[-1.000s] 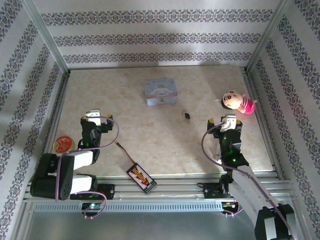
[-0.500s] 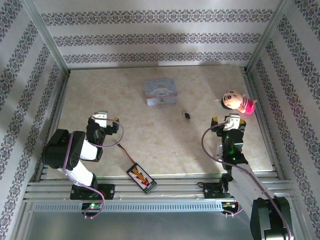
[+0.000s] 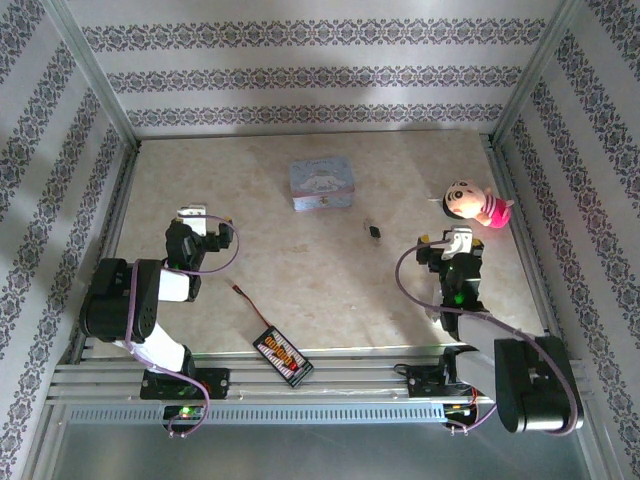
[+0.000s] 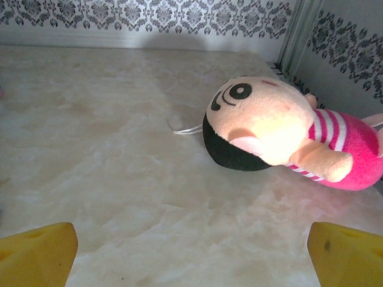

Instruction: Unlock a padlock with a key

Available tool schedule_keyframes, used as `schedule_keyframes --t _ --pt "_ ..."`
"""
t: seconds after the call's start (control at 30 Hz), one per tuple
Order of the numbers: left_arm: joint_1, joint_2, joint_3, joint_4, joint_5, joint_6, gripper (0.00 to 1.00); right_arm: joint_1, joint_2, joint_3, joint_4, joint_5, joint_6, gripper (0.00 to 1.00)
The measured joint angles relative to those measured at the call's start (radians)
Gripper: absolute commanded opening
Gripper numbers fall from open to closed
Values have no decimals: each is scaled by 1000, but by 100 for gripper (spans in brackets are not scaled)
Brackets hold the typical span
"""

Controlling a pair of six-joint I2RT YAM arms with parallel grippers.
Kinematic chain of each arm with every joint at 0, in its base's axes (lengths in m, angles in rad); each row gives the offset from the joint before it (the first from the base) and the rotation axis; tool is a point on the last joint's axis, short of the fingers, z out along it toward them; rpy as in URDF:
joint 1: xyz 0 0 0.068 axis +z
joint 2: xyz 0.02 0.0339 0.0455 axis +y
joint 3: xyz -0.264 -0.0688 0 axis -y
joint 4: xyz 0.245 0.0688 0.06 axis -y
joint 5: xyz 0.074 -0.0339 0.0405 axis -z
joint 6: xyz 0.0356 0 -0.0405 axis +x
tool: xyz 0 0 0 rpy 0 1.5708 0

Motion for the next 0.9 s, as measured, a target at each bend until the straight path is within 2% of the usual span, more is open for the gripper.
schedule_keyframes --t 0.2,0.47,0.73,0.9 --pt "0 0 0 -6 0 -4 99 -6 117 70 56 -36 21 98" --pt "0 0 0 -13 0 -6 99 -13 426 75 337 -44 58 98" --pt "0 0 0 -14 0 -6 99 -40 423 142 305 -54 97 98" --pt "0 0 0 -15 1 -6 99 -43 418 217 219 -126 95 98"
